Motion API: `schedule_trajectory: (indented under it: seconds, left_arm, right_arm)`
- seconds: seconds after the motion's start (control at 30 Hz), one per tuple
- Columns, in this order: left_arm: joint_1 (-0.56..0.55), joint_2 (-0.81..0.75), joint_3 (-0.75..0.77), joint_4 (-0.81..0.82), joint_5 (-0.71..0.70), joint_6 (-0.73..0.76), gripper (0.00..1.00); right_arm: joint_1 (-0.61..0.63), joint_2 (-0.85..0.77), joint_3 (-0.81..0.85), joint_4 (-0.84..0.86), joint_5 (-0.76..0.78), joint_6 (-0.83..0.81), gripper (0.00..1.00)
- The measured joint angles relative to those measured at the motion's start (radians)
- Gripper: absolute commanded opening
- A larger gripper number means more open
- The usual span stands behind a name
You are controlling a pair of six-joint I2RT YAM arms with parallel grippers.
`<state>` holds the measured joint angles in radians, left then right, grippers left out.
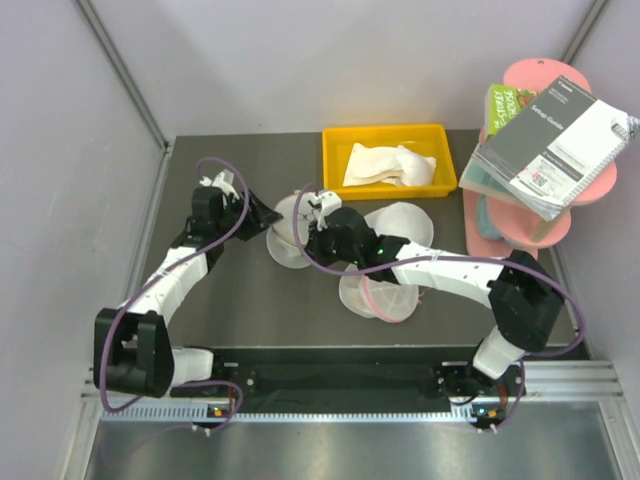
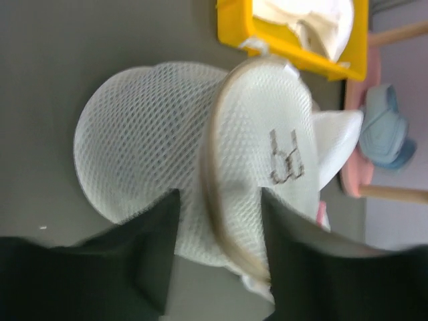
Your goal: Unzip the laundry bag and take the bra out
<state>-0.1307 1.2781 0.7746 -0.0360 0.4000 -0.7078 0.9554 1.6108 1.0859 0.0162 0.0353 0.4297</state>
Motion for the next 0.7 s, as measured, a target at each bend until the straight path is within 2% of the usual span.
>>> schedule_trajectory:
  seconds: [0.1, 0.37, 0.6, 0.7]
  left_arm:
    - [0.005, 0.000, 0.031, -0.008, -0.012, 0.018, 0.76]
    - [0.006, -0.130, 0.011, -0.112, -0.099, 0.053, 0.77]
    - [0.006, -0.233, -0.064, -0.143, -0.097, 0.039, 0.68]
    - [0.006, -0.232, -0.096, -0.143, -0.073, 0.014, 0.58]
  right_arm:
    - [0.011, 0.018, 0.024, 0.004, -0.016, 0.002, 0.00]
    - [0.029, 0.105, 0.105, 0.020, -0.064, 0.019, 0.00]
    - [0.033, 0.135, 0.154, 0.024, -0.087, 0.022, 0.00]
    - [0.038, 0.135, 0.154, 0.024, -0.090, 0.026, 0.00]
